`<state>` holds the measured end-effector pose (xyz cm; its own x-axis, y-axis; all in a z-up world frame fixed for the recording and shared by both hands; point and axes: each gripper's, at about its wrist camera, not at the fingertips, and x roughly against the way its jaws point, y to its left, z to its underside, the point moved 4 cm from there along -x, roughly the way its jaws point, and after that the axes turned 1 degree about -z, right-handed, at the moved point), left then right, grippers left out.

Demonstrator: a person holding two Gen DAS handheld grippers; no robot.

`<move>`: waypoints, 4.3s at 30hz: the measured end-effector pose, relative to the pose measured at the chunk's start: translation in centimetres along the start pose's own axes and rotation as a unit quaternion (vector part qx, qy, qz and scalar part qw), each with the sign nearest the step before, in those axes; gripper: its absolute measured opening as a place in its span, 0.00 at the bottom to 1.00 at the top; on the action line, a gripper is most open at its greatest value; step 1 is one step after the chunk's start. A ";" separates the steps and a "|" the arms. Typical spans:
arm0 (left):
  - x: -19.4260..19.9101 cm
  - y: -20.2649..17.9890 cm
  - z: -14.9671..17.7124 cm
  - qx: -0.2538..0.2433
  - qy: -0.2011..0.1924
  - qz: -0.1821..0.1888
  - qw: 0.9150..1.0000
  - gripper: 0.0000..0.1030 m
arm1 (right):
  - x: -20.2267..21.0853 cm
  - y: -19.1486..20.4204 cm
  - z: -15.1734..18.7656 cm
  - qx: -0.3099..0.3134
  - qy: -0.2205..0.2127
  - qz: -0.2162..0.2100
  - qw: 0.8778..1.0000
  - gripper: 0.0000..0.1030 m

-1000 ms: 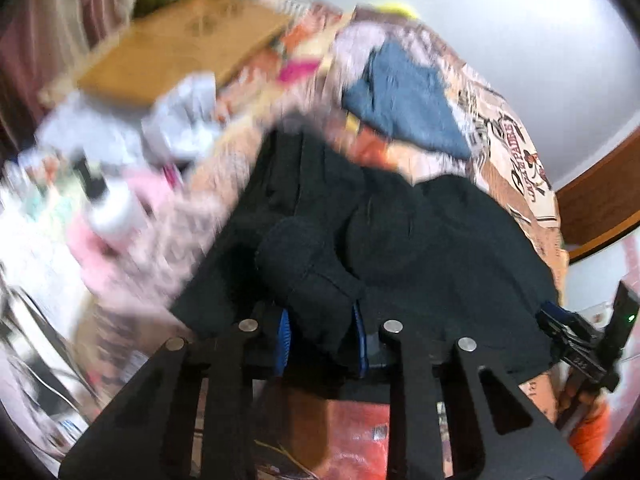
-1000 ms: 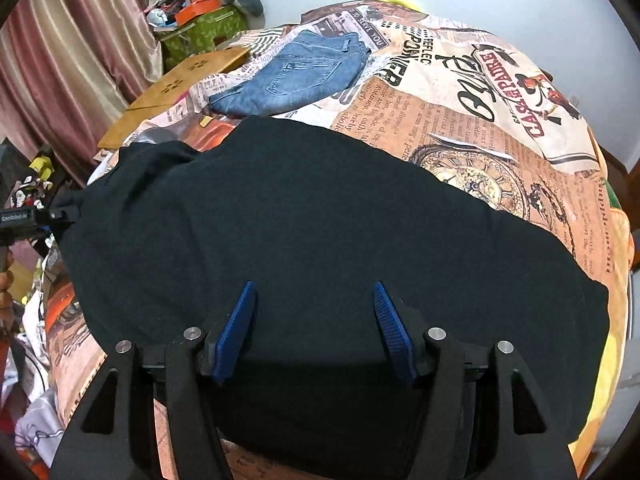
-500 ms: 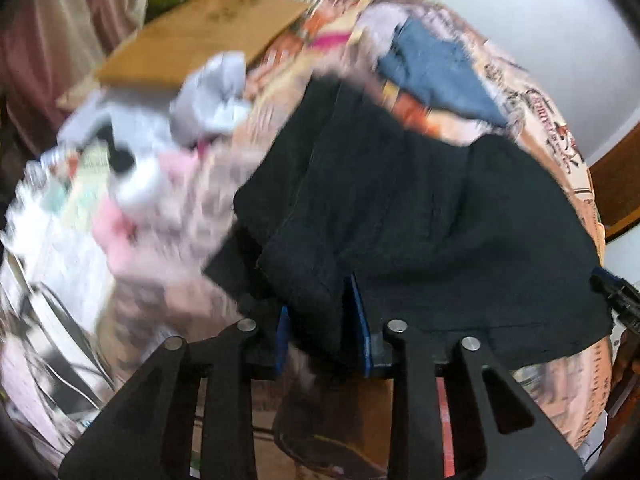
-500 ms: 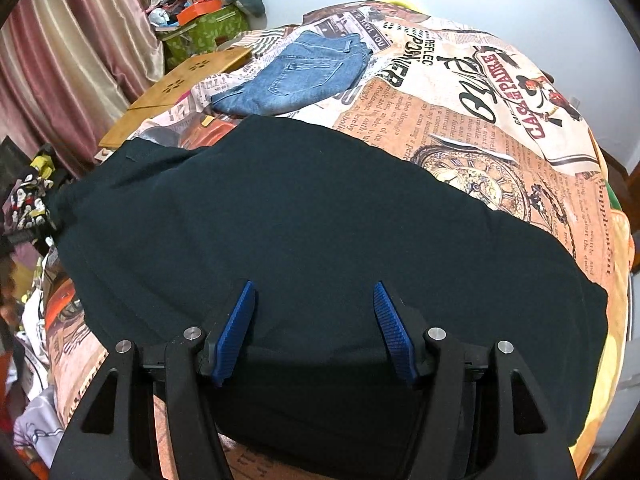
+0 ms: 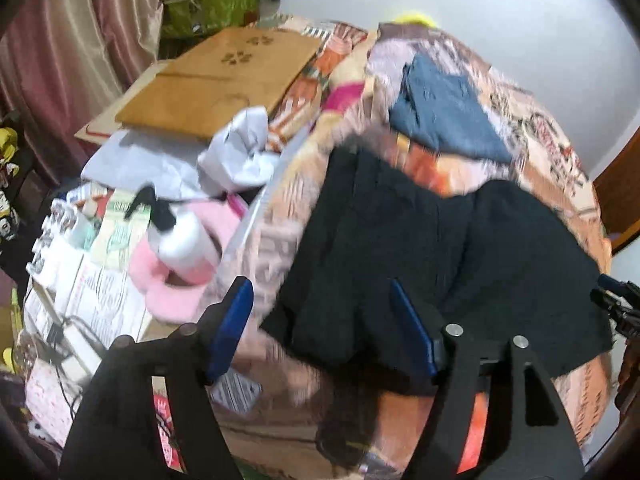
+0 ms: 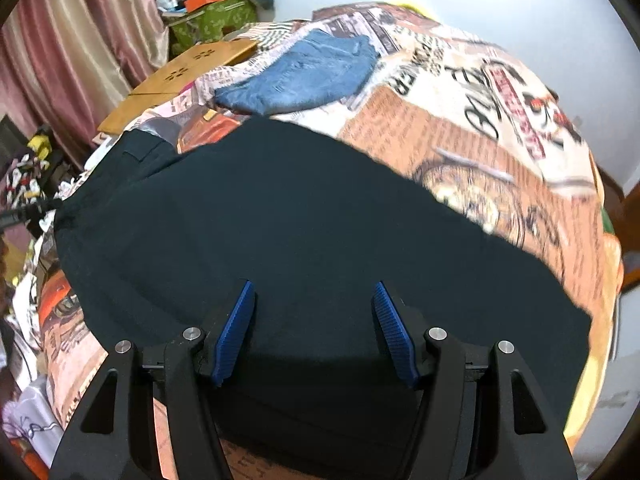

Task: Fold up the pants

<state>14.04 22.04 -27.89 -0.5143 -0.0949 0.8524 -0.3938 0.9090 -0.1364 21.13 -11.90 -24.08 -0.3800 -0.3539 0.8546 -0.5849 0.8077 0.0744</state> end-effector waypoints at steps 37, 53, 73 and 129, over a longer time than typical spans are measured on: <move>-11.3 -2.2 -6.9 -0.063 0.033 0.044 0.997 0.21 | -13.1 5.5 -12.5 0.108 0.025 -0.064 0.992 0.06; -7.0 -1.4 -7.3 -0.072 -0.024 -0.036 0.996 0.27 | -7.6 0.5 -14.4 0.007 -0.003 -0.001 1.000 0.18; -5.5 -9.9 5.0 -0.171 0.050 0.008 0.984 0.66 | -2.6 1.9 1.7 -0.020 0.041 -0.056 0.997 0.79; -8.3 -41.0 5.8 -0.393 0.092 0.114 0.908 0.89 | 5.1 -21.3 19.6 -0.498 -0.076 0.013 0.864 0.54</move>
<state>30.05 -16.74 -32.29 -0.3489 0.1365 0.9272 0.4089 0.9124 0.0195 17.58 -40.18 -31.36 -0.5178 -0.3271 0.7905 0.3017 0.7948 0.5266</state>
